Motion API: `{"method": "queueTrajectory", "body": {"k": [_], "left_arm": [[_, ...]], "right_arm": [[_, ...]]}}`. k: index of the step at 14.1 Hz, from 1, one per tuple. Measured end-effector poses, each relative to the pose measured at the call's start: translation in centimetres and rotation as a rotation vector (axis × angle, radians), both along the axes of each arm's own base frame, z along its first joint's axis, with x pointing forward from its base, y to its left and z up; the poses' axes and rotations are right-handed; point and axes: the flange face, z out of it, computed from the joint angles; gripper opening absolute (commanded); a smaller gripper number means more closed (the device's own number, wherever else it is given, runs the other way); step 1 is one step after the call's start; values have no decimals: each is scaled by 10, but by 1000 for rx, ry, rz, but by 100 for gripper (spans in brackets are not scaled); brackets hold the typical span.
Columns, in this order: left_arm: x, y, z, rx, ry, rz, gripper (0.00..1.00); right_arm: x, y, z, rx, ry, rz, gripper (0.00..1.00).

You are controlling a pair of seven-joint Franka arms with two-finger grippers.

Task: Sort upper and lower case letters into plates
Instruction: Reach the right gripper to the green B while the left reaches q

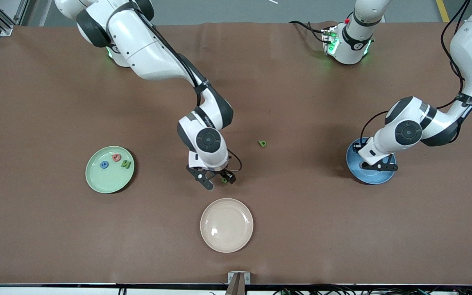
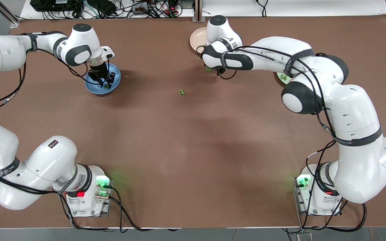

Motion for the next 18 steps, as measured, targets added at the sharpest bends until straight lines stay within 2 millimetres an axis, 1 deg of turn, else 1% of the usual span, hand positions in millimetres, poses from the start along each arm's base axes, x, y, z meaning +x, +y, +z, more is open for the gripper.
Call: {"method": "queueTrajectory", "body": {"k": [2, 3, 4, 6, 7, 8, 9, 12, 14, 15, 16, 18], "left_arm": [[6, -11, 13, -11, -20, -10, 99], [9, -21, 25, -21, -23, -10, 99], [13, -35, 41, -35, -16, 0, 99], [16, -66, 74, -56, -8, 43, 99], [14, -84, 84, -62, -11, 76, 99], [10, -105, 91, -63, -14, 112, 99], [3, -130, 93, -56, -16, 148, 99], [-23, -209, 96, -25, -31, 239, 99], [-39, -252, 95, -26, -50, 288, 99], [-44, -269, 93, -37, -59, 326, 99], [-49, -285, 88, -47, -65, 376, 99], [-56, -313, 71, -55, -83, 472, 99]], "right_arm": [[0, 9, -3, -3, 0, 11, 95], [-1, 10, -5, -7, 0, 16, 92], [-1, 11, -9, -13, 0, 21, 90], [-2, 11, -15, -22, 2, 27, 82], [-2, 10, -17, -24, 3, 27, 76], [-2, 9, -18, -26, 2, 26, 70], [-1, 9, -17, -26, 0, 25, 61], [2, 8, -14, -25, -7, 22, 24], [4, 8, -11, -21, -13, 21, 3], [5, 8, -10, -21, -15, 20, 0], [5, 7, -10, -21, -15, 20, 0], [7, 5, -10, -23, -15, 17, 0]]}}
